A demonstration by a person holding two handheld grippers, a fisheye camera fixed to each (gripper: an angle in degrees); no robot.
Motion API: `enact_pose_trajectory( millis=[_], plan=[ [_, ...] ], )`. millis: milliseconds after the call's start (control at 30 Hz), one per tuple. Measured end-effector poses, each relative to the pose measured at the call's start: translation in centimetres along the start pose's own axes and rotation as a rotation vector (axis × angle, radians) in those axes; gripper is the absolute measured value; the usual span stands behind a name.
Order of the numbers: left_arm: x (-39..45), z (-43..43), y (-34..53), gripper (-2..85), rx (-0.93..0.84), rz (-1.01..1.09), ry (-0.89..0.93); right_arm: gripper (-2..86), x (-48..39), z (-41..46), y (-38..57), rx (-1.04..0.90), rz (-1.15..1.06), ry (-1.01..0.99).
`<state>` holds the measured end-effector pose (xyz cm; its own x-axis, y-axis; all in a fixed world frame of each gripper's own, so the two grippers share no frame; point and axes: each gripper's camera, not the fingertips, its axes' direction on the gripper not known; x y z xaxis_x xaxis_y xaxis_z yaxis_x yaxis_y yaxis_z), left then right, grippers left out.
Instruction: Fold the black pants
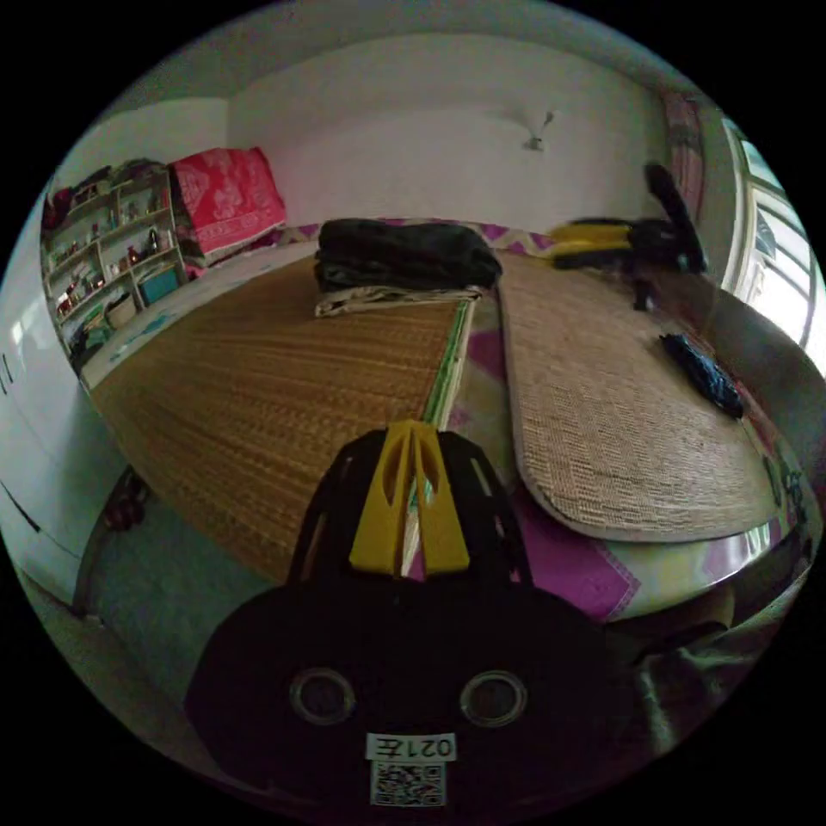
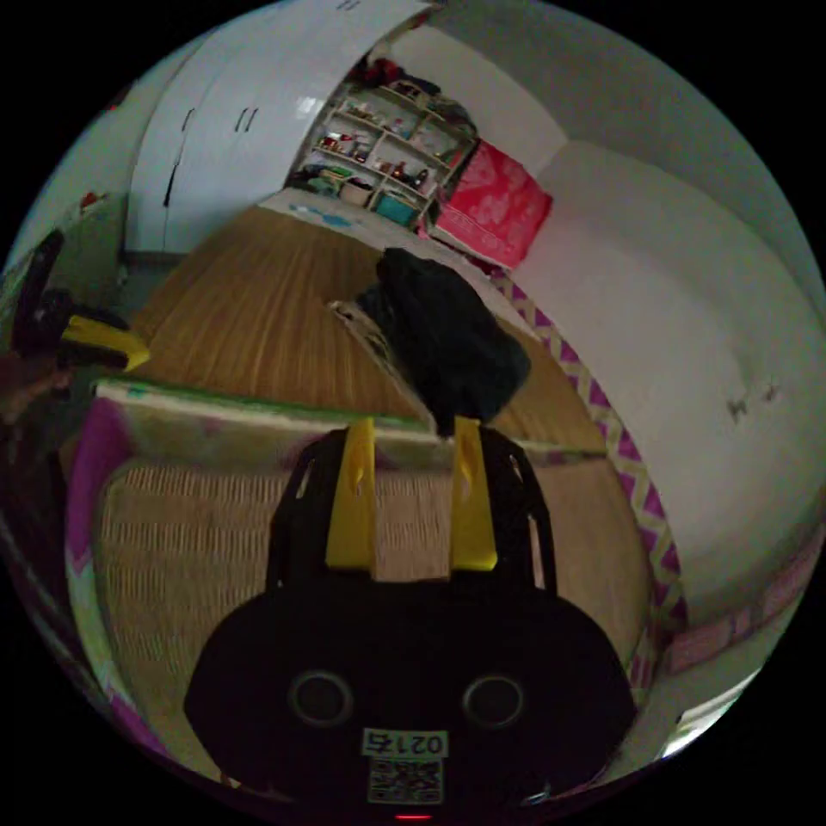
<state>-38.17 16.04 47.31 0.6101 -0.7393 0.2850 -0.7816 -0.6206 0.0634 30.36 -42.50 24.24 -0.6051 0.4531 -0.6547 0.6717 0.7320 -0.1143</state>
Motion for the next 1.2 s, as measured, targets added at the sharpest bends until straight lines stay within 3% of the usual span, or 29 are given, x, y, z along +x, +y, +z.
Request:
enact_pose_trajectory(
  millis=[167,300,633,900,1200],
  plan=[
    [-1.8,1.3,0.2,-0.9,-0.053,-0.024,0.012,16.3,-5.7,10.2,-13.8,0.0,-0.092,-0.006],
    [-3.0,0.2,1.6,-1.0,0.093,-0.04,0.036,17.8,-8.9,17.0,-22.1,-0.029,-0.099,-0.014],
    [-4.5,-2.1,0.9,-1.0,0.114,-0.039,0.062,6.6,-12.1,22.8,-28.2,-0.082,-0.035,0.092],
    [-4.7,-3.5,0.3,-1.0,0.108,-0.031,0.055,5.0,-0.3,13.7,-27.1,-0.016,0.44,-0.239],
    [-4.9,-4.3,-0.5,-1.0,0.086,-0.081,0.091,5.0,13.5,-10.2,-16.1,0.125,0.587,-0.097]
  ],
)
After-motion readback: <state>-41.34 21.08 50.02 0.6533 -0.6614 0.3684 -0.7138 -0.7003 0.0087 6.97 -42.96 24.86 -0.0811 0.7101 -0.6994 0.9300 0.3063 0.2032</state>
